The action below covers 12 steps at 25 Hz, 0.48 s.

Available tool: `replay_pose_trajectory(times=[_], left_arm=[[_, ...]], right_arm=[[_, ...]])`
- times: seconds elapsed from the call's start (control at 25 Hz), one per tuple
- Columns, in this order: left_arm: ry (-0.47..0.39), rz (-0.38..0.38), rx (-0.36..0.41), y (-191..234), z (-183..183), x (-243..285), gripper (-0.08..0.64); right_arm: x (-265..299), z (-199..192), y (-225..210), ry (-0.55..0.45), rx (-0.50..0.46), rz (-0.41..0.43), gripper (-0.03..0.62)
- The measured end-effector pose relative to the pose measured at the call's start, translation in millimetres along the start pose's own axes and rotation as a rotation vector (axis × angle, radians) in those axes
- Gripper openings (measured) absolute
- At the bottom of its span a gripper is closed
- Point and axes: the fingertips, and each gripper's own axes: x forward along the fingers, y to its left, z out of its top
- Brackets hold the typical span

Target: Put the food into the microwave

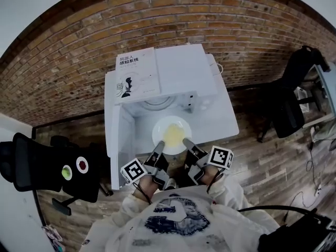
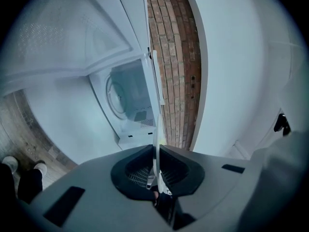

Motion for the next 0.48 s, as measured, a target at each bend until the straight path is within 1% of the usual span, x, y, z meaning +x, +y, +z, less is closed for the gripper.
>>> replay_pose_trajectory(times=[0.08,0.16,0.28,0.4,0.48], left_arm=[[-0.03,-0.006,-0.016,-2.1,2.3,13.2,0.035],[-0.054,0.029,0.0,4.9,5.2,21.5,0.035],[-0.093,0.048,0.006,6.4,5.9,36.1,0.035],[-0.133,0.043,-0.016,5.0,5.6,47.6,0.035],[-0.149,0.065,-0.009,11.0,6.4,49.9,0.035]], right_arm=[[6.5,11.1,-2.7,0.027,0.023,0.006,0.021],[11.6,22.2,-5.3,0.057,0.03,0.009,0.021],[17.4,39.1,-12.2,0.098,0.025,0.01,0.021],[23.0,51.6,-17.8,0.139,0.016,0.013,0.021],[26.5,55.5,-20.1,0.163,0.02,0.017,0.021]])
